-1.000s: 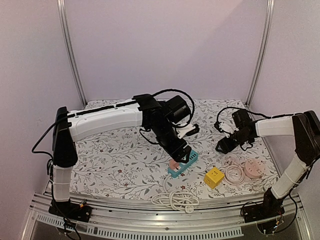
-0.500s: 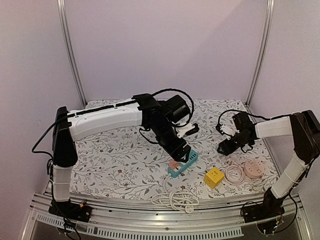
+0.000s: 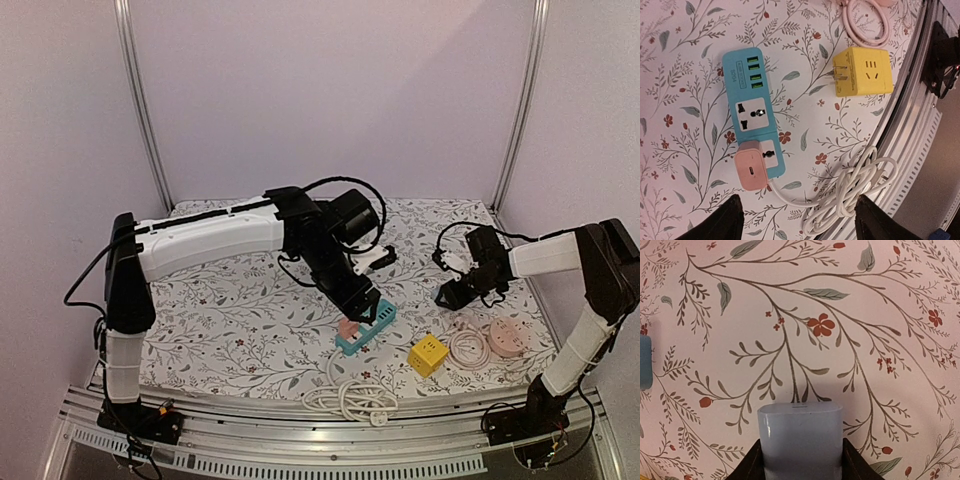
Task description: Insert the plug
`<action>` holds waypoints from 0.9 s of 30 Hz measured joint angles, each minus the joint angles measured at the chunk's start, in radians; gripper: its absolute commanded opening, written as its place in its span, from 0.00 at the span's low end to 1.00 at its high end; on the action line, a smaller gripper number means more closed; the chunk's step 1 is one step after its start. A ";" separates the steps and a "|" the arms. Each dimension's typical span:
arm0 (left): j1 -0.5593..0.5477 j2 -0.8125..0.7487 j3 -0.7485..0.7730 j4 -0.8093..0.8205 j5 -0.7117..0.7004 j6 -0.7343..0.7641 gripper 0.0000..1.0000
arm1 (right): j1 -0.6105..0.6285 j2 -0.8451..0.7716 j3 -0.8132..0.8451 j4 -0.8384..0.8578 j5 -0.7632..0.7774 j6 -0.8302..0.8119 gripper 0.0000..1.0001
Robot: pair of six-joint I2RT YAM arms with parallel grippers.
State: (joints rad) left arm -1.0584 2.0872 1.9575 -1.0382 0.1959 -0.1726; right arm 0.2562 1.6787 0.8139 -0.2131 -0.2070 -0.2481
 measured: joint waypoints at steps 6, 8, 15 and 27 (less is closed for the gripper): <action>0.002 0.000 0.000 0.000 0.000 -0.011 0.75 | -0.002 0.001 0.000 0.005 -0.016 0.002 0.32; 0.002 0.000 0.000 0.001 0.000 -0.018 0.75 | -0.002 0.000 0.000 0.005 -0.017 0.002 0.30; 0.008 0.000 0.019 0.006 0.002 -0.059 0.75 | -0.002 -0.053 -0.017 0.011 -0.024 0.008 0.22; 0.079 -0.008 0.050 0.033 -0.069 -0.192 0.75 | 0.037 -0.296 -0.065 0.048 -0.053 0.051 0.00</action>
State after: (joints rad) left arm -0.9794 2.0789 2.0071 -1.0054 0.1265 -0.3641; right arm 0.2932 1.3823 0.7486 -0.1650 -0.2604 -0.1967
